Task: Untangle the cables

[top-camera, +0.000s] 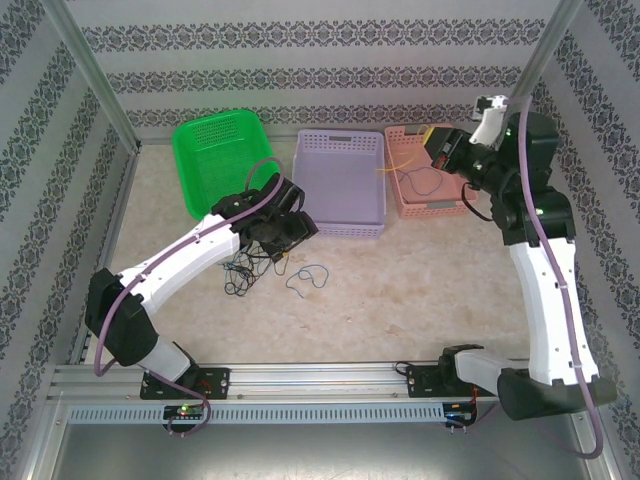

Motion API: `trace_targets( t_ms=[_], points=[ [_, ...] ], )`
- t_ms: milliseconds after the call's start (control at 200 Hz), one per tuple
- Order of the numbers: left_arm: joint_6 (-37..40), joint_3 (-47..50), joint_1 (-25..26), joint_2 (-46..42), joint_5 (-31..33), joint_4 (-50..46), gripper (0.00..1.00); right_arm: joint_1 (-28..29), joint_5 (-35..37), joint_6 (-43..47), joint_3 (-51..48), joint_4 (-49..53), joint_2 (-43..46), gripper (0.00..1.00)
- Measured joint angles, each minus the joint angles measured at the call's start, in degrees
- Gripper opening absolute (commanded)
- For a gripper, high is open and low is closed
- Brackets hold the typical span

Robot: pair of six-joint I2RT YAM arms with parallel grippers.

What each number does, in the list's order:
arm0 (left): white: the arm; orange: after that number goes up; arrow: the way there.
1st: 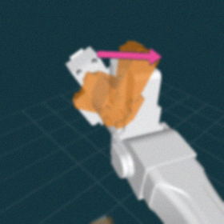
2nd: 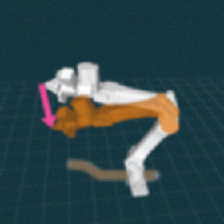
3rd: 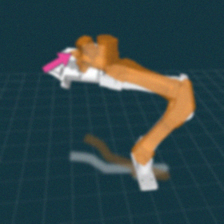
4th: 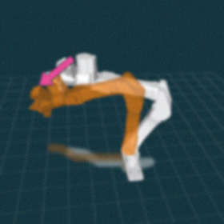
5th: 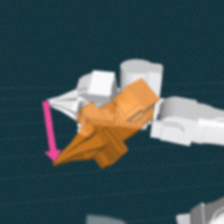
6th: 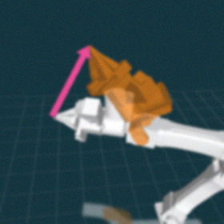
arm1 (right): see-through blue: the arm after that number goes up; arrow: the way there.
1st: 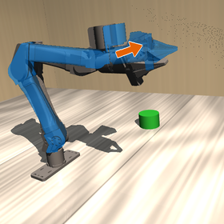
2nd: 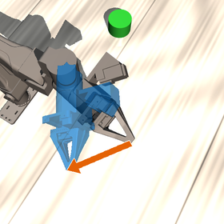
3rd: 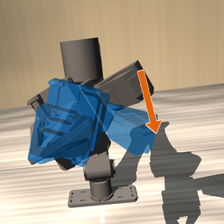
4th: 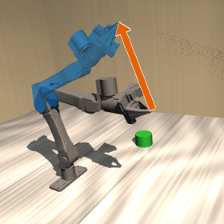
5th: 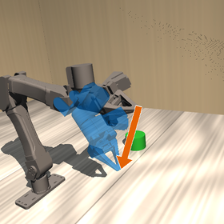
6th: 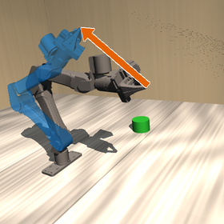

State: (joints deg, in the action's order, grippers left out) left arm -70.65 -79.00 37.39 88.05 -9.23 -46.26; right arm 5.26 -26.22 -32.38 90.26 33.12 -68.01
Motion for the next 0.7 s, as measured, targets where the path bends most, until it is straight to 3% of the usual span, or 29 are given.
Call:
trace_targets(
  t_ms=[180, 400, 699],
  points=[
    [-1.4, 0.0, 0.0, -1.8, 0.7, -1.0, 0.68, 4.9, -1.0, -2.1, -0.3, -3.5, -5.7, 0.0],
    [-1.4, 2.2, -0.1, -10.2, 2.9, -0.9, 0.65, 11.1, 1.1, -3.7, -0.6, -9.8, -15.1, 0.0],
    [-1.3, 10.8, -0.4, -19.1, 3.5, -0.7, 0.62, 12.2, 5.3, -7.1, 3.0, -20.2, -33.2, 0.0]
  ],
)
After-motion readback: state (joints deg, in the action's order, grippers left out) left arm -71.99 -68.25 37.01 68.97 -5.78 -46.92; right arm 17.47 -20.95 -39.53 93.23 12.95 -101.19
